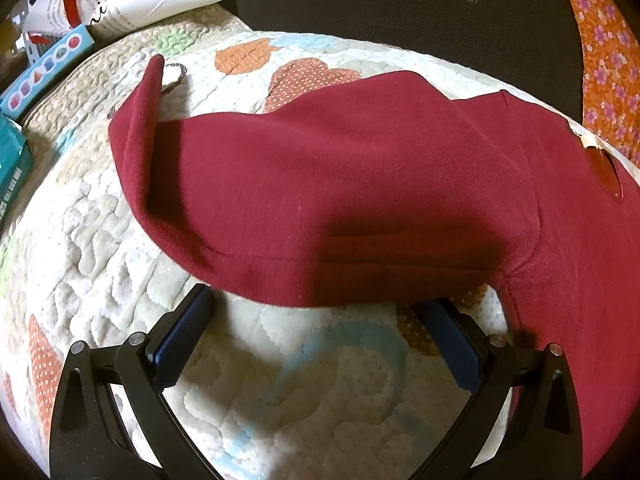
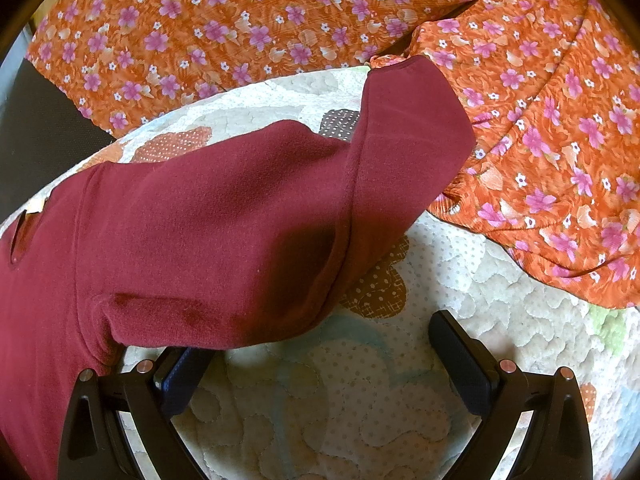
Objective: Fold small clothes
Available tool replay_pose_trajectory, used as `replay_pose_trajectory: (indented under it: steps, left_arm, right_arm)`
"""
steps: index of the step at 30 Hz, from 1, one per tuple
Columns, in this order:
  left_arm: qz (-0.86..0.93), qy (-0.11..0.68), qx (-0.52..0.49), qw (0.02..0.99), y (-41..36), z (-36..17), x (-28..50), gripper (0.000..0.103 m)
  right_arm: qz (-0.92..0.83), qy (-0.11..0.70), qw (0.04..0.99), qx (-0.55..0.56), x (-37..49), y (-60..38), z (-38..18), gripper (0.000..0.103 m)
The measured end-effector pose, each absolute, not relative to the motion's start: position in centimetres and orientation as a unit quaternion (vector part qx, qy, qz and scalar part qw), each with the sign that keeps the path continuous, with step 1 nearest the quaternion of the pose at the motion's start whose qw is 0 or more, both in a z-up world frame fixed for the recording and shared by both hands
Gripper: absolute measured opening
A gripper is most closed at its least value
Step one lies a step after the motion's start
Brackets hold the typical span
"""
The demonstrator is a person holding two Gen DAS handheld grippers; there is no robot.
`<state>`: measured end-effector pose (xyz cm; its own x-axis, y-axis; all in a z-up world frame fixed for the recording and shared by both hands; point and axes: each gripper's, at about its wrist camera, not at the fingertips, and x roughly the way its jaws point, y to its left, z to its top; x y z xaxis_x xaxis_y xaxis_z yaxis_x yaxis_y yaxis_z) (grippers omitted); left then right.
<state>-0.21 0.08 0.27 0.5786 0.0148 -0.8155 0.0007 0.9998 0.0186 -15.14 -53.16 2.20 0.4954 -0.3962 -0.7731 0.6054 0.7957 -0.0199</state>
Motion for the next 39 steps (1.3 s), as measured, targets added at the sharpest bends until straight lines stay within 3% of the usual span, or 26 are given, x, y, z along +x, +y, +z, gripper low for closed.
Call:
replay_pose_trajectory:
  steps: [4,8,17,24,28,39]
  left_arm:
    - [-0.005,0.455,0.007,0.891,0.0,1.2,-1.3,0.102]
    - [-0.015,0.433,0.014,0.901,-0.8,3.1,-3.2,0.102]
    - [-0.059,0.391,0.027,0.918,-2.6,8.4,-8.2,0.102]
    - [-0.084,0.379,0.018,0.921,-3.4,10.7,-10.9,0.102]
    - [-0.078,0.367,0.024,0.927,-3.7,11.8,-12.2,0.102]
    - [-0.067,0.346,0.027,0.935,-3.8,13.7,-13.9,0.102]
  right_arm:
    - [-0.287,0.417,0.852,0.132,-15.5,-53.2,2.8,0.101]
    - [-0.283,0.435,0.840,0.160,-17.8,-53.4,4.8,0.092]
    - [-0.270,0.311,0.885,0.218,-28.7,-53.7,18.2,0.091]
    - [-0.246,0.280,0.896,0.243,-34.3,-52.7,25.4,0.092]
    - [-0.211,0.294,0.907,0.216,-33.6,-49.3,25.4,0.092]
    - [-0.125,0.357,0.915,0.142,-25.8,-38.9,18.8,0.091]
